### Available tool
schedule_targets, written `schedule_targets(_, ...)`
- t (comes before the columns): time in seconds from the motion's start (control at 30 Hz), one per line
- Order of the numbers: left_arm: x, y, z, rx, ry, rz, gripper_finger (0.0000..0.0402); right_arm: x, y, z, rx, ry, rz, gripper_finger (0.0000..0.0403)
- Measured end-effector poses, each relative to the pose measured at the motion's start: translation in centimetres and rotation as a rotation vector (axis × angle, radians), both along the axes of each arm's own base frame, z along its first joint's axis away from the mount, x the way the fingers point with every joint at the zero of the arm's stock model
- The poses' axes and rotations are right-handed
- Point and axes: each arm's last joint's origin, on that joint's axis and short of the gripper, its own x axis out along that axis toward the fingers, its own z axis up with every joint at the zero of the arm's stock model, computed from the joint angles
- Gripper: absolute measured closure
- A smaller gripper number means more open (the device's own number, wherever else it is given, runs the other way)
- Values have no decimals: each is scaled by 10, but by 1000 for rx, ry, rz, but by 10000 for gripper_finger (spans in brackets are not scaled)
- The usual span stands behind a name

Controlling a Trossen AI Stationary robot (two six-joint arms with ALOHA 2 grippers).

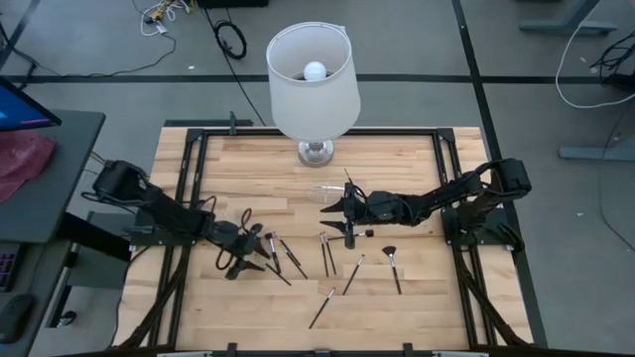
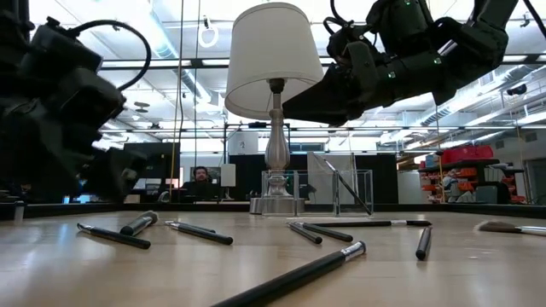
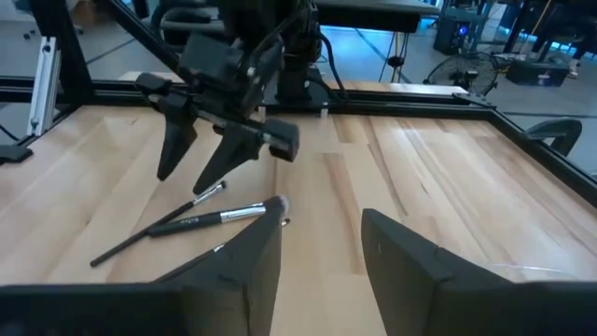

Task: Put items in baskets/containers
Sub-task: Put the black eyeshadow brush into the transparent organizer

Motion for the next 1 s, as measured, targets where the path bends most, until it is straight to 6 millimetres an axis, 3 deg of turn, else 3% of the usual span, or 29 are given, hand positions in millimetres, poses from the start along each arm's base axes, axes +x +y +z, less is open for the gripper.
schedule_targets(0.43, -2, -7, -24, 131, 55, 84, 215, 0, 0, -1, 7, 11, -2, 250)
schedule_targets(0.63, -2, -6, -31, 145, 96, 110, 300, 3, 2, -1, 24, 4, 19, 250)
schedule_targets(0.8, -1, -3, -31, 129, 95, 125, 382, 38, 22, -9, 14, 31, 92, 250)
schedule_targets(1.0, 0, -1, -29, 123, 83, 101, 375, 100, 48, -28, -11, 170, 168, 250)
